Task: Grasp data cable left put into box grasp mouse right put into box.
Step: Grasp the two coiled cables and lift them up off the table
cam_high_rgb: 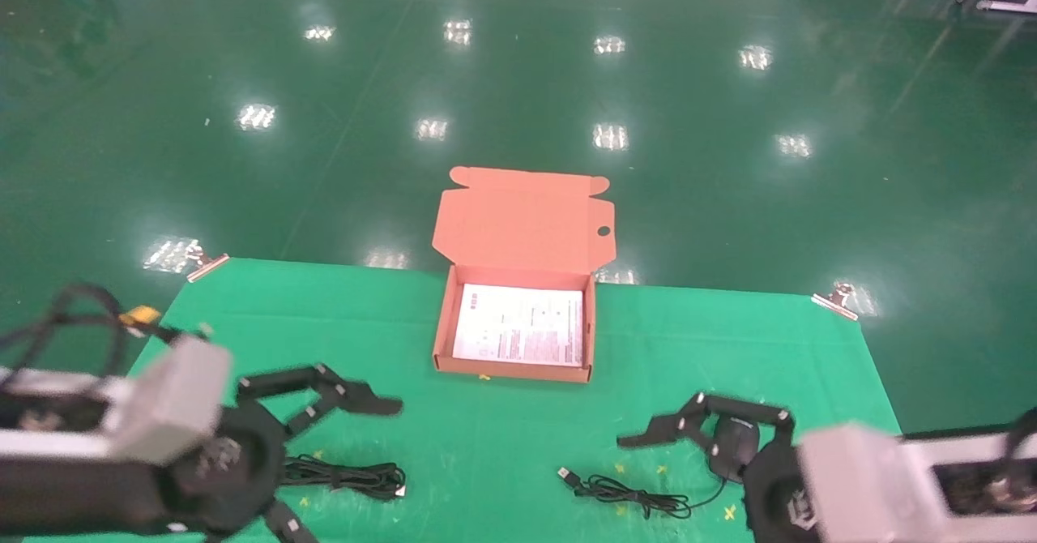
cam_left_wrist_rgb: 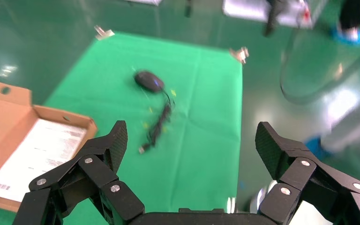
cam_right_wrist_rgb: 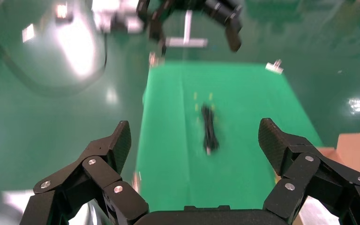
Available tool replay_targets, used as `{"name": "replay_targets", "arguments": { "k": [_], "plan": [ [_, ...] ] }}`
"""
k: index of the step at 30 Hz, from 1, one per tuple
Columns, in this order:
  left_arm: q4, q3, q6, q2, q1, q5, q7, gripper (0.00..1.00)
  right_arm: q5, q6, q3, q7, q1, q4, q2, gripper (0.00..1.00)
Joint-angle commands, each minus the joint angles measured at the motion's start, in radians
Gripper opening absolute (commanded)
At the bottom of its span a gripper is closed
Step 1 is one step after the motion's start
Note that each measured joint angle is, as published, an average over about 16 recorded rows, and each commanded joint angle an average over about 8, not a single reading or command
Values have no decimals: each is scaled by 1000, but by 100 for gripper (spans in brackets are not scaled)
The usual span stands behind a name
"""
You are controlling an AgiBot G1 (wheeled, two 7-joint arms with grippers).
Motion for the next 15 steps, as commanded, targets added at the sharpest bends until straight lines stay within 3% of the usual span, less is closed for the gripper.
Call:
{"name": "replay_targets", "arguments": {
  "k": [1, 15],
  "plan": [
    [-5, 17, 8, 4, -19, 34, -9, 100, -48, -12, -26, -15, 32, 7, -4, 100],
    [-47, 220, 27, 98, -156, 407, 101, 100, -367, -5, -433, -164, 306, 19, -63, 100]
  ]
}}
